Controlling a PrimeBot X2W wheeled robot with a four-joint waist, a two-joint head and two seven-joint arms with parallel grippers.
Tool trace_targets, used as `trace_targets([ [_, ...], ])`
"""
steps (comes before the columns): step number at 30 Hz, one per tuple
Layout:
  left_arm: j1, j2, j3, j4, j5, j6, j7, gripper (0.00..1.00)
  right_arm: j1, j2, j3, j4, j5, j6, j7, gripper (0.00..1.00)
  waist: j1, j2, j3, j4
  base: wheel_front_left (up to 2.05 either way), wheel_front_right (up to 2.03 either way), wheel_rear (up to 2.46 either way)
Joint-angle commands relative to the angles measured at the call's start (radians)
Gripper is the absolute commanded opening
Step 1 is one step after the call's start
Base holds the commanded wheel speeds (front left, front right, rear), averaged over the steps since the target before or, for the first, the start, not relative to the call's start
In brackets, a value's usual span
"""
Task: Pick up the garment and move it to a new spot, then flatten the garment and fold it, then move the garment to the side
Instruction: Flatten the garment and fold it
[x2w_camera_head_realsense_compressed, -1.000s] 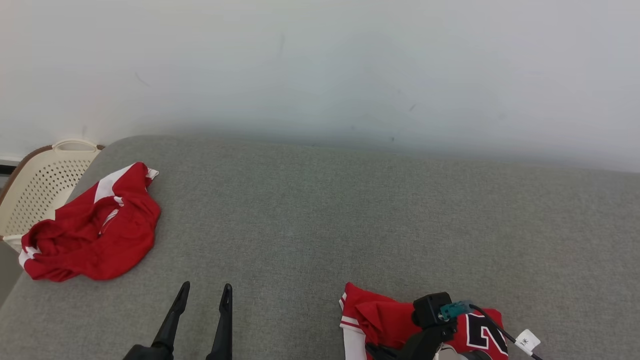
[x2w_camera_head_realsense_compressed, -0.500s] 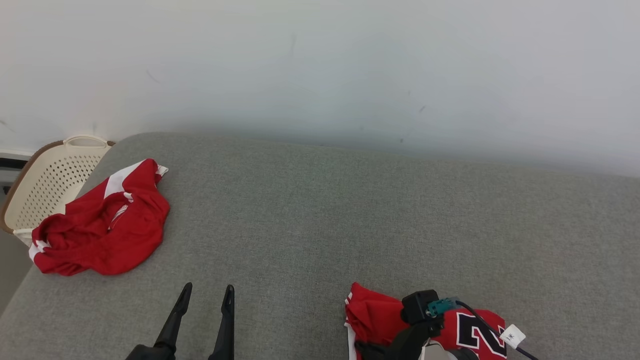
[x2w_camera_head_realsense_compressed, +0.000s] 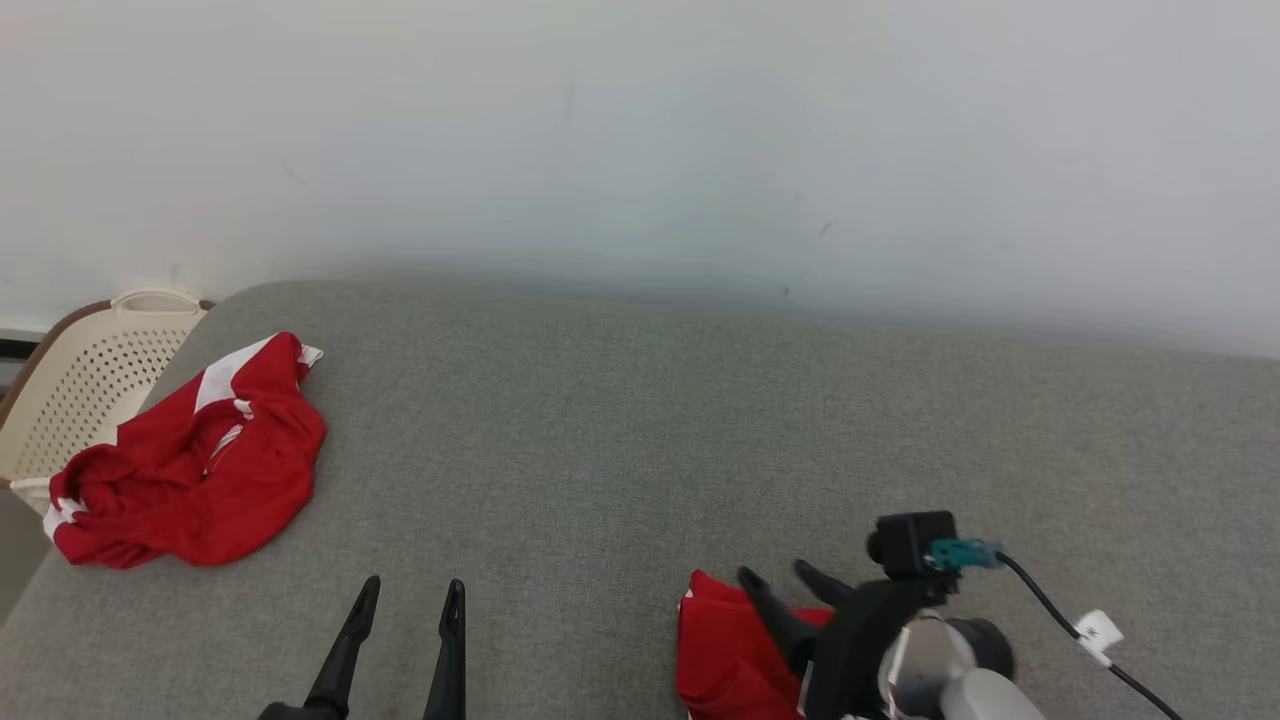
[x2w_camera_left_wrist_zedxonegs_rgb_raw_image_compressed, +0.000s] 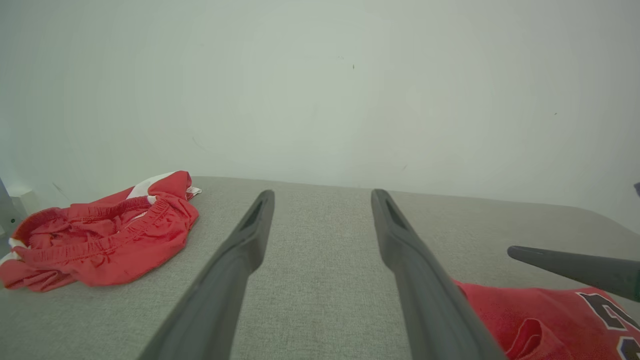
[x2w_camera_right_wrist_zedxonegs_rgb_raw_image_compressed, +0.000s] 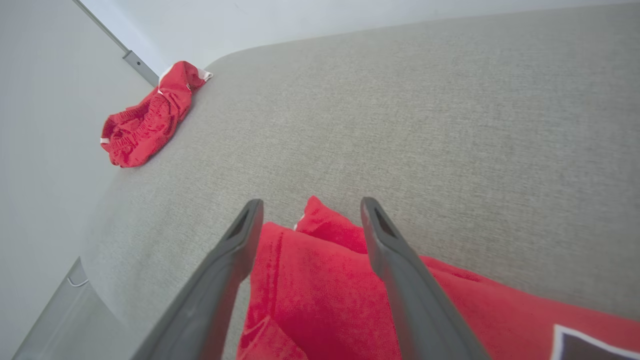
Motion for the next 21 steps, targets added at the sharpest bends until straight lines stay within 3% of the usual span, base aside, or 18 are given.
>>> trace_targets([
  [1, 0.014, 0.003, -0.001, -0.006, -0.002, 0.005, -0.005, 1.00, 0.041, -0.003, -0.038, -0.015, -0.073, -0.002, 0.011, 1.00, 0.0000, 0.0000, -0.003, -0.007, 0.00, 0.00, 0.00],
  [2, 0.015, 0.003, -0.002, -0.009, -0.003, 0.007, -0.005, 1.00, 0.063, -0.002, -0.067, -0.034, -0.119, -0.002, 0.020, 0.96, 0.0000, 0.0000, -0.003, -0.010, 0.00, 0.00, 0.00],
  [3, 0.018, 0.003, -0.001, -0.011, -0.003, 0.008, -0.005, 1.00, 0.087, -0.002, -0.094, -0.056, -0.164, -0.002, 0.033, 0.51, 0.0000, 0.0000, -0.003, -0.014, 0.00, 0.00, 0.00],
  [4, 0.018, 0.003, -0.001, -0.011, -0.003, 0.008, -0.005, 1.00, 0.087, -0.002, -0.094, -0.056, -0.164, -0.002, 0.033, 0.51, 0.0000, 0.0000, -0.003, -0.014, 0.00, 0.00, 0.00],
  [5, 0.021, 0.004, -0.003, -0.013, -0.003, 0.005, -0.004, 1.00, 0.115, -0.002, -0.114, -0.077, -0.204, -0.002, 0.047, 0.36, 0.0000, 0.0000, -0.003, -0.016, 0.00, 0.00, 0.00],
  [6, 0.021, 0.003, -0.006, -0.014, -0.005, 0.005, -0.002, 1.00, 0.145, -0.002, -0.131, -0.098, -0.250, -0.002, 0.062, 0.00, 0.0000, 0.0000, -0.002, -0.018, 0.00, 0.00, 0.00],
  [10, 0.012, -0.002, -0.011, -0.018, -0.005, 0.008, 0.004, 1.00, 0.238, -0.002, -0.147, -0.183, -0.349, -0.002, 0.109, 0.00, 0.0000, 0.0000, 0.003, -0.022, 0.00, 0.00, 0.00],
  [14, 0.000, -0.004, -0.016, -0.017, -0.005, 0.010, 0.008, 1.00, 0.280, -0.001, -0.104, -0.221, -0.343, -0.002, 0.124, 0.00, 0.0000, 0.0000, 0.008, -0.024, 0.00, 0.00, 0.00],
  [21, -0.021, -0.010, -0.029, -0.006, -0.002, 0.011, 0.019, 1.00, 0.242, -0.001, 0.012, -0.144, -0.309, -0.002, 0.073, 0.00, 0.0000, 0.0000, 0.015, -0.004, 0.00, 0.00, 0.00],
])
